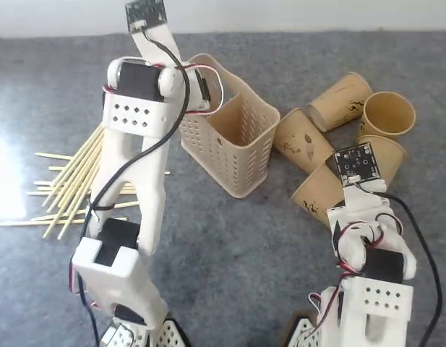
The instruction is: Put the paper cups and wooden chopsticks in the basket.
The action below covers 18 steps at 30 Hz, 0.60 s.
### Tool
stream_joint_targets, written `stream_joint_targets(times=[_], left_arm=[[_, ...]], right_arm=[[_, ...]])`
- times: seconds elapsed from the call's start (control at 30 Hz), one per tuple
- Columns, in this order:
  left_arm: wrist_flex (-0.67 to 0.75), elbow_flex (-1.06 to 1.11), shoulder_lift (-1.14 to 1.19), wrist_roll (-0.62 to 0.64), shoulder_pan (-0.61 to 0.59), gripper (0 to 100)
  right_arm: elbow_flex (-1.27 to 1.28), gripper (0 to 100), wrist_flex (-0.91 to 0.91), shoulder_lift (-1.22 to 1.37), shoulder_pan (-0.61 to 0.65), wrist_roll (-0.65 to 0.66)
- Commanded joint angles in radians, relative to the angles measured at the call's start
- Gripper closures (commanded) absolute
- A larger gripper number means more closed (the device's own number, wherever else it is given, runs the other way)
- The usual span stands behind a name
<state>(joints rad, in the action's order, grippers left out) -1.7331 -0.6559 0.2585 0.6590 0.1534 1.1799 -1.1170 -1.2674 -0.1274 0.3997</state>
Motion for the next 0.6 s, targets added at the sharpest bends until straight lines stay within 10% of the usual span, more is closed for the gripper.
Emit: stream_joint_targets(times=[0.0, 0.57], left_arm=[[-0.020, 0.004, -0.055, 0.008, -0.011, 89], [-0.002, 0.024, 0.144, 0.008, -0.068, 91]], right_arm=[[-0.009, 90.5, 0.016, -0.016, 0.002, -0.002], [-0.008, 90.5, 0.013, -0.016, 0.004, -0.002]])
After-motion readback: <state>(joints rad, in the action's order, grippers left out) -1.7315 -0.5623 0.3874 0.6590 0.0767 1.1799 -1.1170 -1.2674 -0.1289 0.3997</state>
